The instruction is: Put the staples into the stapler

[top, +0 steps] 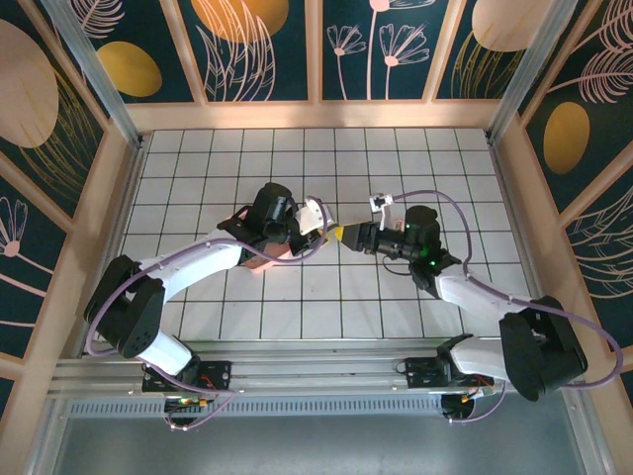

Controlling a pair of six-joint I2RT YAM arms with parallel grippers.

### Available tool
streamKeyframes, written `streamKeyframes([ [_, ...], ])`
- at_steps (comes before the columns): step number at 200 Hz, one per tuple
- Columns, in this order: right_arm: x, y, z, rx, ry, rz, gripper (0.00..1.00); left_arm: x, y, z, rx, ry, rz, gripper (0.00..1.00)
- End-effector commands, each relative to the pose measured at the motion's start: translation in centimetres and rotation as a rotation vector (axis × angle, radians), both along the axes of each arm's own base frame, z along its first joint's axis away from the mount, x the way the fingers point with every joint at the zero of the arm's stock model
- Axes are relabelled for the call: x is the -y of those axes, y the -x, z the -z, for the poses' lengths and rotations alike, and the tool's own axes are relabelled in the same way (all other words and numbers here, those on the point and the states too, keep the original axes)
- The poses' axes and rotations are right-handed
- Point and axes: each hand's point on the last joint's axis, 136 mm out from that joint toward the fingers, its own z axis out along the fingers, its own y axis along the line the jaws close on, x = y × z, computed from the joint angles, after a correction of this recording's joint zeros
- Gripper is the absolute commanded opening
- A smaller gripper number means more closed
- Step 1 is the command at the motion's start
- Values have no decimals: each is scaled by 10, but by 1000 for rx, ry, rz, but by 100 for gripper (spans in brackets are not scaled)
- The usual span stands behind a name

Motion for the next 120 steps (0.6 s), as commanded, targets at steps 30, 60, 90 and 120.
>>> streamKeyframes([
  [30, -10, -3, -5, -17, -41, -22, 47, 9, 9, -26, 61, 66, 75, 28],
  [60, -7, -13, 0, -23, -13, 32, 48, 10, 10, -31, 67, 79, 85, 27],
  [90, -1, -17, 4, -29, 34, 72, 49, 8, 7, -27, 60, 61, 57, 26],
  [120, 10, -17, 9, -41, 79, 118, 52, 7, 2, -26, 58, 57, 32, 25],
])
